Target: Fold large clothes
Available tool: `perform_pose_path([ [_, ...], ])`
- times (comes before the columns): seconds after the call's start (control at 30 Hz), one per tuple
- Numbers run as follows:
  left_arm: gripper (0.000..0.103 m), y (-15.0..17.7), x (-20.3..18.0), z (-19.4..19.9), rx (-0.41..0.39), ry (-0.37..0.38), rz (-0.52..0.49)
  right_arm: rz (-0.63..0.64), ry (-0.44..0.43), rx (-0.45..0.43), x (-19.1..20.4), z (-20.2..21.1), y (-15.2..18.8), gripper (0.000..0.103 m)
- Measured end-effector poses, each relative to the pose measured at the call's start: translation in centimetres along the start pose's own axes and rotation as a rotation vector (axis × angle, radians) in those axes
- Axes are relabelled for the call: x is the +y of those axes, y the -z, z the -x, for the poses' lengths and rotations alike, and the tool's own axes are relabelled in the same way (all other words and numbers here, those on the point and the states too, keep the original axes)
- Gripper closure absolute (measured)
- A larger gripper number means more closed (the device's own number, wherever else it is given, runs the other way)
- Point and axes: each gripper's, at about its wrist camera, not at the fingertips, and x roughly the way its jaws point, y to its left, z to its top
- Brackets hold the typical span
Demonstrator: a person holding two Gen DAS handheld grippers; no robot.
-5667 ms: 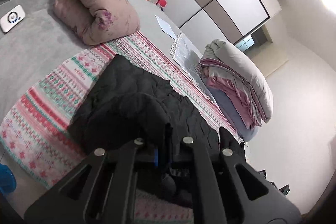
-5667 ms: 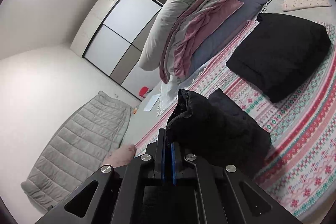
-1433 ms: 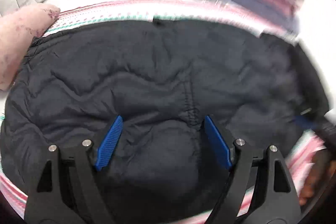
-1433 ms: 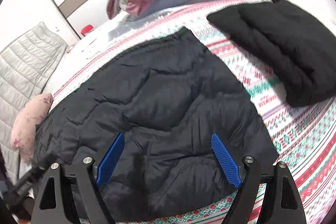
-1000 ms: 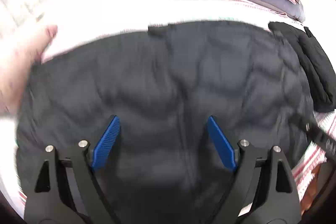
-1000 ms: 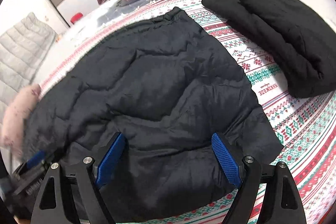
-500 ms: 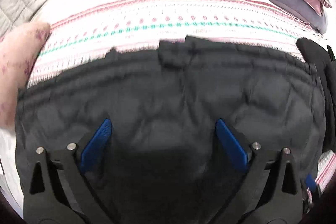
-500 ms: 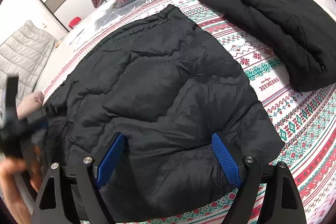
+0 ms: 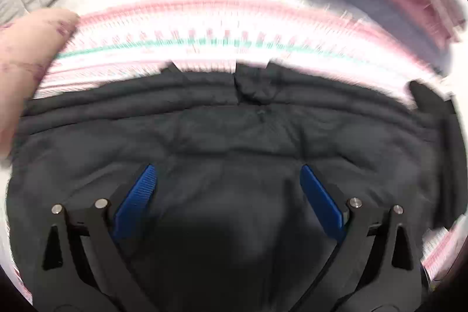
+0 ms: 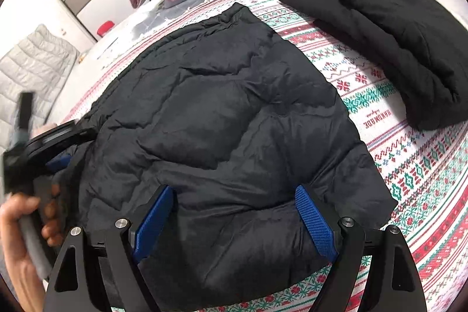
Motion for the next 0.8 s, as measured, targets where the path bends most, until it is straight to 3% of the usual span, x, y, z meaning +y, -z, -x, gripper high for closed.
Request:
perform_pose_path([
  [0.07, 0.004, 2.3, 1.3, 3.7, -0.075, 0.000, 0.026, -0.001, -0.003, -0.002, 0.0, 0.1, 0.0, 0.016],
  [0.2, 0.004, 7.1, 3.8, 6.8, -0.086, 0.078, 0.096, -0.003, -0.006, -0.009, 0.1, 0.4, 0.1, 0.016],
  [0.3, 0.004, 9.7, 4.8, 5.6, -0.066, 0.104, 0.096, -0.074, -0.072, -0.024, -1.1, 1.3, 0.2, 0.016],
  [0.37, 0.004, 11.0, 5.1, 3.9, -0.062, 0.064, 0.100, -0.141, -0.077, -0.057, -2.4, 2.4, 0.1, 0.016],
  [0.5, 0.004, 11.3, 3.8, 3.4, -0.080, 0.048, 0.028, -0.225, -0.012, -0.145, -4.8, 4.6, 0.3, 0.016],
  [0.63, 0.004, 11.6, 2.9, 3.4, -0.059, 0.064, 0.013, -0.385, 0.073, -0.156, -7.9, 5.1, 1.5, 0.016],
  [0.73, 0.004, 11.8, 2.6, 2.6, -0.039, 0.018, -0.018, -0.542, -0.001, -0.084, -9.8, 4.0, 2.4, 0.016],
  [0.8, 0.004, 11.7, 3.0, 2.4, -0.033, 0.028, -0.005, -0.576, -0.042, -0.047, -10.1, 3.2, 2.8, 0.016],
])
